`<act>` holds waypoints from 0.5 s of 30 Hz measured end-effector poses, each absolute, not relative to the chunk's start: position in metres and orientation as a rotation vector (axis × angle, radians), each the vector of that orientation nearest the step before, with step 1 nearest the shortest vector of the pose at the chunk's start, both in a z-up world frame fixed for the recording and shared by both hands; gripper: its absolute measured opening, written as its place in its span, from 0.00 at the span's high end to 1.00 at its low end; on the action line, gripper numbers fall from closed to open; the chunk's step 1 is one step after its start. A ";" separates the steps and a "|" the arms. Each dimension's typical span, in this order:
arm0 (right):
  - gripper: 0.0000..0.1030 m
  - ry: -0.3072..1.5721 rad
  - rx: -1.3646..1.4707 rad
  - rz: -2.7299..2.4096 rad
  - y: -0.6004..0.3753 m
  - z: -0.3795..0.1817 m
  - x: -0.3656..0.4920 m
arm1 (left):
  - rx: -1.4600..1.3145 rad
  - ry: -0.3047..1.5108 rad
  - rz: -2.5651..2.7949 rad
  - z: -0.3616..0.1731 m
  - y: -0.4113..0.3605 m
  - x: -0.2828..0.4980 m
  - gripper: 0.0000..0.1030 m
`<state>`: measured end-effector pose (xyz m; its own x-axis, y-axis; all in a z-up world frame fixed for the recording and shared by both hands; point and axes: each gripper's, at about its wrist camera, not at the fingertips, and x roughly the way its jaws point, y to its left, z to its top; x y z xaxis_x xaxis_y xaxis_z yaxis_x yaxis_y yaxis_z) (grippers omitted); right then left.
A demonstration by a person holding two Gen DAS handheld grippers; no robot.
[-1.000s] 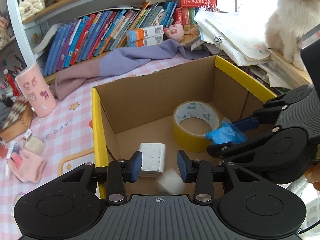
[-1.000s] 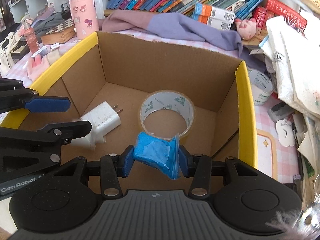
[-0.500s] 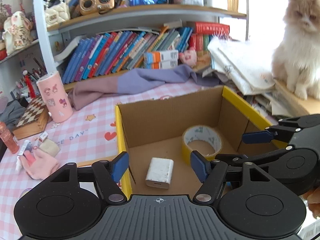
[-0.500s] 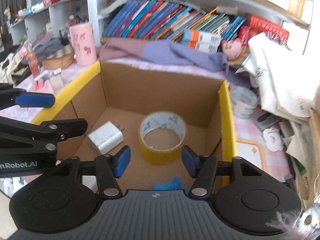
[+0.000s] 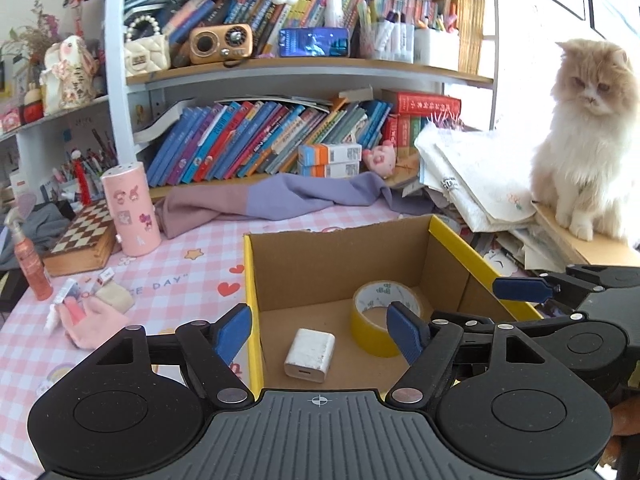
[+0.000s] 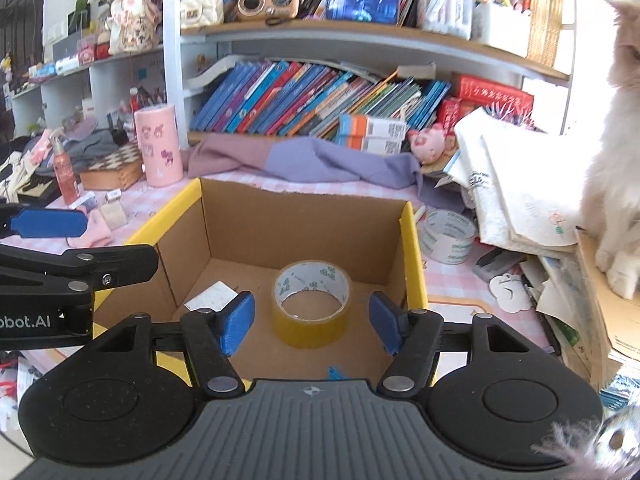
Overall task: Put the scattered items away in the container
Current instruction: 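Lift both open tools up out of the yellow box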
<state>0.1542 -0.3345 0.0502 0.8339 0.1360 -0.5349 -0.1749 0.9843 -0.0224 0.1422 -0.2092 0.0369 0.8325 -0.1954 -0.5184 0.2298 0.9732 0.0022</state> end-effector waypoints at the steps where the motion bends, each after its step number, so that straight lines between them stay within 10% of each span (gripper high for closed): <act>1: 0.39 0.554 -0.069 0.163 -0.334 0.050 0.151 | 0.058 0.543 -0.220 0.036 -0.208 0.140 0.26; 15: 0.36 0.538 -0.043 0.138 -0.328 0.041 0.118 | 0.015 0.575 -0.169 0.027 -0.197 0.115 0.26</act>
